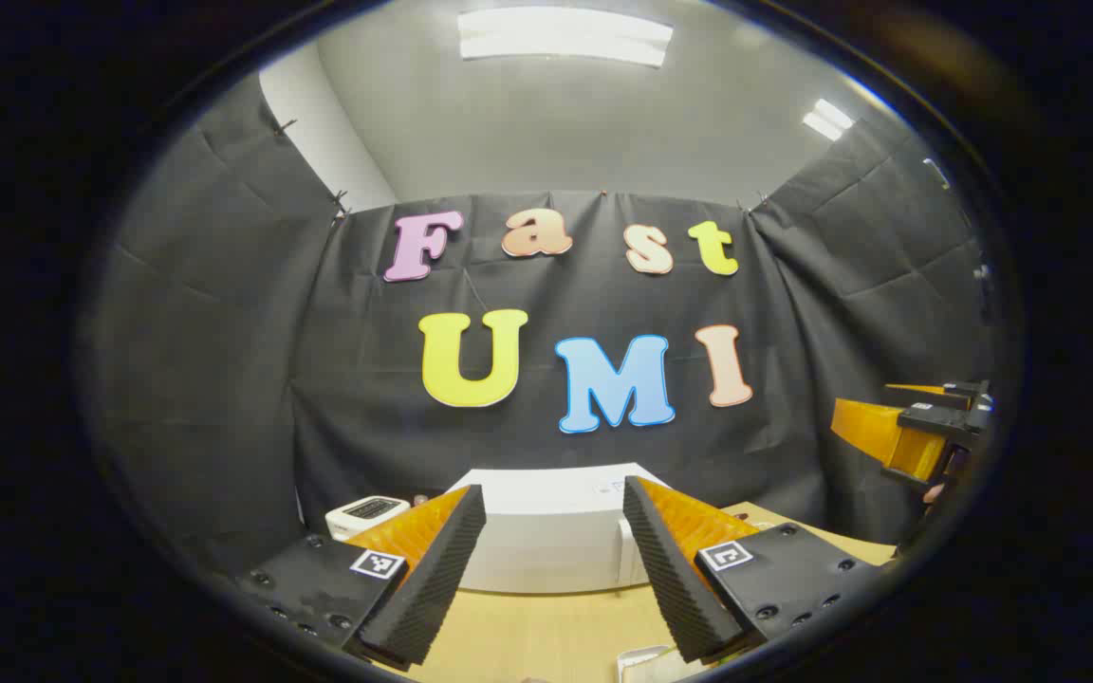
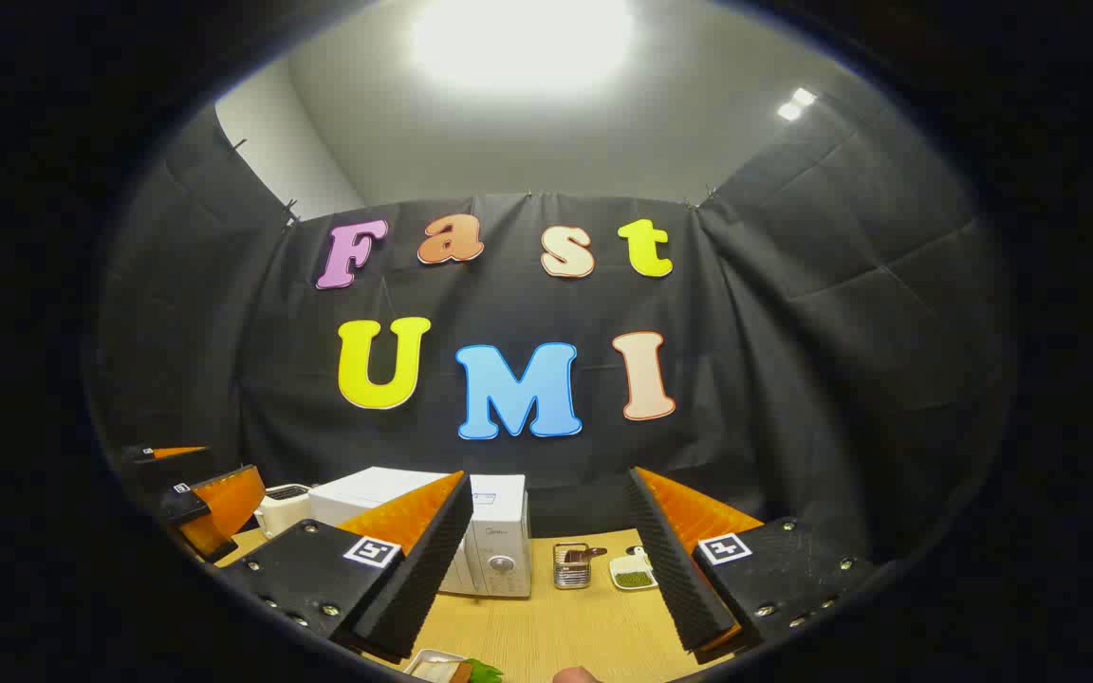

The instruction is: Open the microwave oven with the left hand, put the food in, and close the microwave oven.

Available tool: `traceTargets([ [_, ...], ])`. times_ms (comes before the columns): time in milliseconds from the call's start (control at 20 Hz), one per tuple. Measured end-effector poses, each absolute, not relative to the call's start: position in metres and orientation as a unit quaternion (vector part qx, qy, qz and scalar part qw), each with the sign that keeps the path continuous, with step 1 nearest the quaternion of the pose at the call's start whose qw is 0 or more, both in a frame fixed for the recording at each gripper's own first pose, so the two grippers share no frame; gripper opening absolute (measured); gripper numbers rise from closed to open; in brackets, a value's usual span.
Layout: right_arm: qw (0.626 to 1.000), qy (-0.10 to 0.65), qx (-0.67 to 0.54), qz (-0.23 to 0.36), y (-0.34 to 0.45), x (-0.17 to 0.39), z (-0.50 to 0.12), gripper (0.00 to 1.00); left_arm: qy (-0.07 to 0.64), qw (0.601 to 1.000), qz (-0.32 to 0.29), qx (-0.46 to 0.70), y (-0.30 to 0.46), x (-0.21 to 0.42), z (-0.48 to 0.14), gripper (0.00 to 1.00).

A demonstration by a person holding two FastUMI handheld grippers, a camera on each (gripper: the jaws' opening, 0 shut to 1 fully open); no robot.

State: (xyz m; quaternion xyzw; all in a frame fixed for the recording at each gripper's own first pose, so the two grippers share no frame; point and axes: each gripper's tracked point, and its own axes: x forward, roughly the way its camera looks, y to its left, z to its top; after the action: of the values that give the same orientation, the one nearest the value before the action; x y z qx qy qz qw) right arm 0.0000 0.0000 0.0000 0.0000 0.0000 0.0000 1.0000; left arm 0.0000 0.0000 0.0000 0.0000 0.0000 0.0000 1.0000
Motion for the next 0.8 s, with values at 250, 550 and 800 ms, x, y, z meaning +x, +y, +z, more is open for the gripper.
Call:
traceTargets([
  [250, 1.0, -0.001, 0.001, 0.002, -0.007, -0.002, -0.001, 0.98, 0.0, 1.0, 0.001, 0.007, -0.008, -0.007, 0.001, 0.93],
  [550, 1.0, -0.002, -0.006, 0.002, -0.025, -0.008, -0.001, 0.98, 0.0, 1.0, 0.002, 0.008, -0.023, -0.013, 0.002, 1.0],
  [800, 1.0, -0.002, -0.001, 0.021, -0.036, -0.007, -0.005, 0.98, 0.0, 1.0, 0.017, 0.02, -0.033, -0.013, -0.001, 0.97],
])
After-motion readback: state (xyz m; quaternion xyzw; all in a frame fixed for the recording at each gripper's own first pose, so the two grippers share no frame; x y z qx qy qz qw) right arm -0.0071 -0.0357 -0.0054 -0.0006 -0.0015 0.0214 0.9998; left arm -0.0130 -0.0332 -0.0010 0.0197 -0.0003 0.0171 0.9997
